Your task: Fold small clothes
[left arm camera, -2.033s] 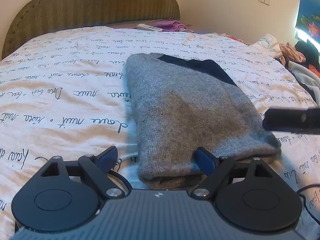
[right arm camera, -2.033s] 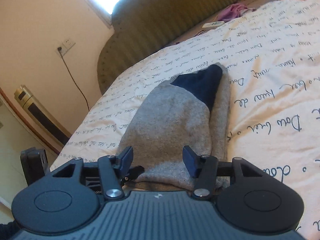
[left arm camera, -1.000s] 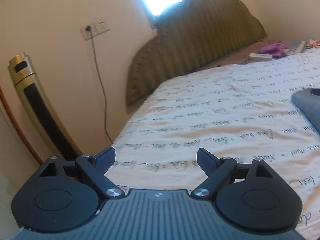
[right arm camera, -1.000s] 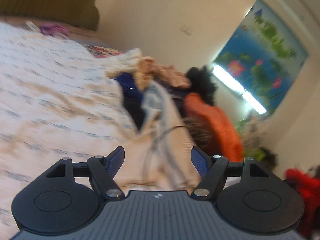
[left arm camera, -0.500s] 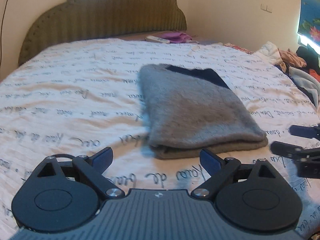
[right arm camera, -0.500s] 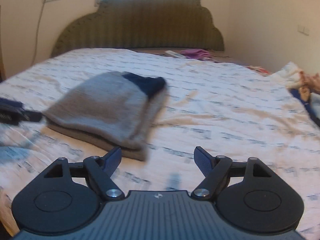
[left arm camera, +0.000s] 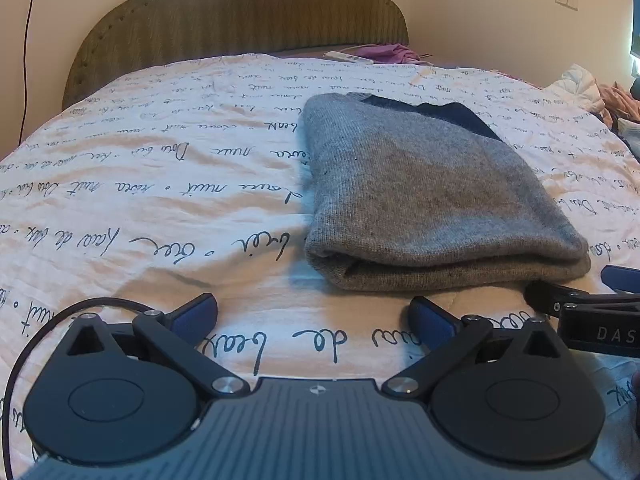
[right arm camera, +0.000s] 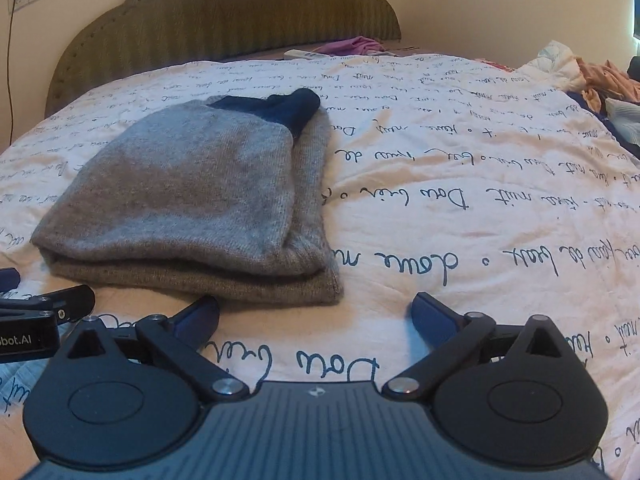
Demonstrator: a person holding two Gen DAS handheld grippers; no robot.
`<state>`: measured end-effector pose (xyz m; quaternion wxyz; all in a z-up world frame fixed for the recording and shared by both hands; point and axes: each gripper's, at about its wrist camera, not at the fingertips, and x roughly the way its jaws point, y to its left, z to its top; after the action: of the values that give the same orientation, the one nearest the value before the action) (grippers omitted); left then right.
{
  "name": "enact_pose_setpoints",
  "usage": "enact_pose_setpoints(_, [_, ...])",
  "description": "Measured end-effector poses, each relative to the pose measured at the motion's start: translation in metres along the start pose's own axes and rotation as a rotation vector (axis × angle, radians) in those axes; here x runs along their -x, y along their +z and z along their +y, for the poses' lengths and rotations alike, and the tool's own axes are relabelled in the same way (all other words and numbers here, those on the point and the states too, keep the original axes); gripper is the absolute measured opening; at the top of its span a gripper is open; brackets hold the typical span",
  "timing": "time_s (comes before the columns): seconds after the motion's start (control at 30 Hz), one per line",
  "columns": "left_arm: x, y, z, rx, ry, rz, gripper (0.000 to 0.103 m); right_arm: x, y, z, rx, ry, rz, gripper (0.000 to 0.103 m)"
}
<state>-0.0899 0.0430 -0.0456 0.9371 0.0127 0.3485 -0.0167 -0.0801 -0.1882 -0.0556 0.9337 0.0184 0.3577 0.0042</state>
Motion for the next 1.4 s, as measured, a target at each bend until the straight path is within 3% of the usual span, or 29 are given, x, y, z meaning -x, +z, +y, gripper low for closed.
enact_pose_setpoints(1.4, [-0.0046,0.0022,-0.0071,-0.028,0.026,-0.002,0.103,0.0008,-0.0022,-0.0022,-0.017,0.01,-0.018,0.103])
